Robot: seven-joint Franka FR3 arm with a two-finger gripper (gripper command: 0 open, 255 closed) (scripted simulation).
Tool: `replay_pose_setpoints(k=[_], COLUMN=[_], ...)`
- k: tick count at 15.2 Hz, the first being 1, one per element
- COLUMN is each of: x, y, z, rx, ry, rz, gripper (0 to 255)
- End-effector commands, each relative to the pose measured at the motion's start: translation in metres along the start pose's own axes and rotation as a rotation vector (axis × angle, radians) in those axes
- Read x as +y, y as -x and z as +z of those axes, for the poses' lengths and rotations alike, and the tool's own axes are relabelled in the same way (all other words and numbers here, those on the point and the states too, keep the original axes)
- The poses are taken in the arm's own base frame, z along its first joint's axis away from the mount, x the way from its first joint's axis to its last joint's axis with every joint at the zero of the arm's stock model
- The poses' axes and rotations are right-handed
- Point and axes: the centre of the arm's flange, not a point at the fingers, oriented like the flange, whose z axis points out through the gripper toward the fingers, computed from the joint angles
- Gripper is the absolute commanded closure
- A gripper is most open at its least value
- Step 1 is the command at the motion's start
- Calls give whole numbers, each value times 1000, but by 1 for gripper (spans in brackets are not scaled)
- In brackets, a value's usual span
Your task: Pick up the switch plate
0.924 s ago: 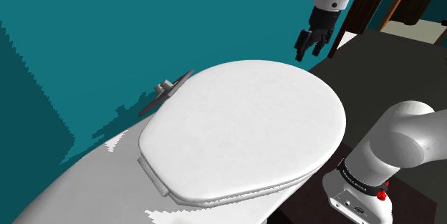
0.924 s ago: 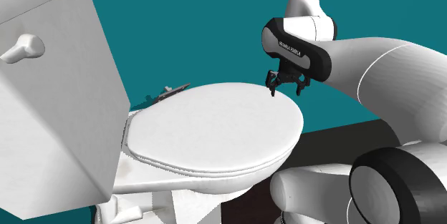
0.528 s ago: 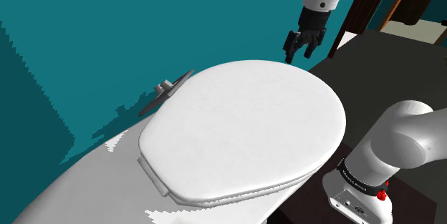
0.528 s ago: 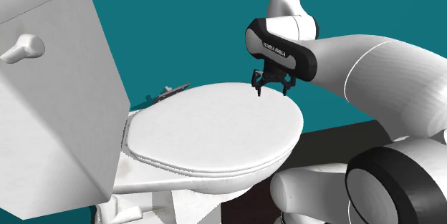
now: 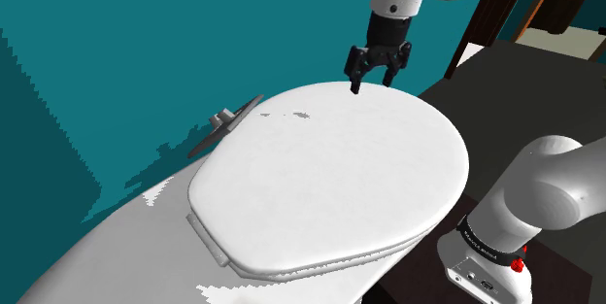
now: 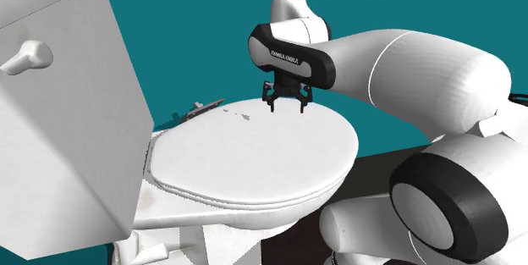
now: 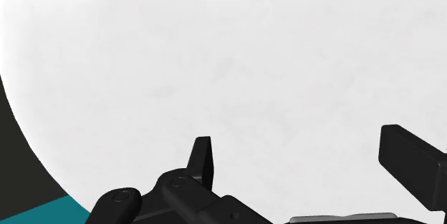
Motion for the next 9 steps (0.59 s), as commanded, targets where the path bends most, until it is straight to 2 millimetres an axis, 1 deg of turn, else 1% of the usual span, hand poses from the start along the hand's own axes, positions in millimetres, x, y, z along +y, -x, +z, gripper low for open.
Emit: replay_pose_setpoints(k=[1, 9], x=[-26, -133], y=[1, -5], z=[-1, -4], rx=[0, 0], ry=[1, 9], rz=[23, 105], gripper=[0, 0])
